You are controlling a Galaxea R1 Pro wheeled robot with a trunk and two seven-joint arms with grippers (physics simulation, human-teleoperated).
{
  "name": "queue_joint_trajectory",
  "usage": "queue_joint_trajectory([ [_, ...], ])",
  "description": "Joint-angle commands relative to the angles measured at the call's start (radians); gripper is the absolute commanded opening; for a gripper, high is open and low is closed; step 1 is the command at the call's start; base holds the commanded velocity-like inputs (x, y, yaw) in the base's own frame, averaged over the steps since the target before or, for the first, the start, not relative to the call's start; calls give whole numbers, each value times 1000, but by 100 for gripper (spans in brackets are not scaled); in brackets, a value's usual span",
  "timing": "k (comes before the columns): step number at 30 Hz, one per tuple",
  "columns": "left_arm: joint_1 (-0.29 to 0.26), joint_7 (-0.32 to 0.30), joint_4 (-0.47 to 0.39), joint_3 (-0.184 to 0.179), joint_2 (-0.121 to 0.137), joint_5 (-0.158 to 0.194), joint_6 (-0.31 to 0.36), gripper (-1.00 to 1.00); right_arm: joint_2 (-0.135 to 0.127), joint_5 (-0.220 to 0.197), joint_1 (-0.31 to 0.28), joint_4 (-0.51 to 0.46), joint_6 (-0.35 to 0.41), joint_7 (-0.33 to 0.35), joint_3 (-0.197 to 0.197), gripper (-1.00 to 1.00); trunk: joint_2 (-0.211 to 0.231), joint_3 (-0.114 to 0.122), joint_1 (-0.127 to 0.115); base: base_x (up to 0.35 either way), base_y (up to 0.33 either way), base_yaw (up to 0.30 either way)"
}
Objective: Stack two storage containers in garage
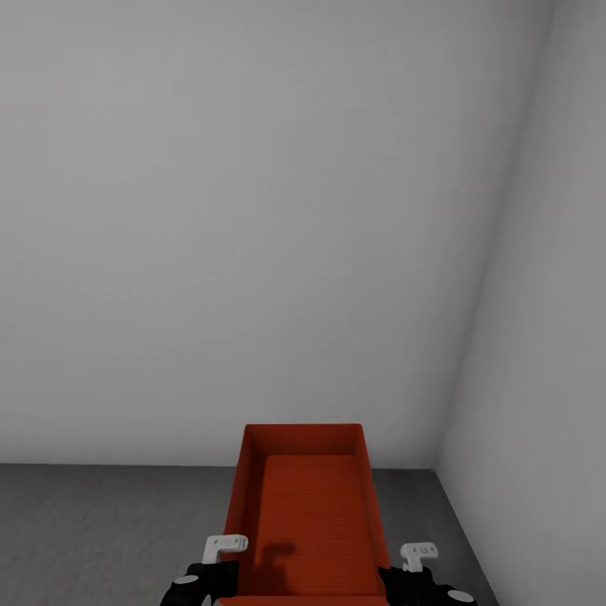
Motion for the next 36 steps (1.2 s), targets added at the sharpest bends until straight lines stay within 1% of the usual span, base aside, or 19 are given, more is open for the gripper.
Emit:
queue_joint_trajectory([
  [1,-1,9,-35,2,-21,-3,6,-100,6,9,1,2,0,8,32,-100,-1,-2,1,323,-5,0],
  [12,-1,14,-35,2,-22,-3,7,-100,6,9,1,2,0,7,31,-100,-1,-2,1,325,-104,0],
  [16,-1,14,-35,2,-22,-2,6,-100,6,9,1,2,0,8,31,-100,-1,-2,1,219,-170,0],
  [22,-1,14,-35,2,-24,-2,5,-100,6,9,1,2,0,8,29,-100,-1,-2,1,5,-61,0],
  [36,-1,14,-34,2,-24,-3,5,-100,6,9,1,2,0,8,29,-100,-1,-2,1,-91,-277,0],
])
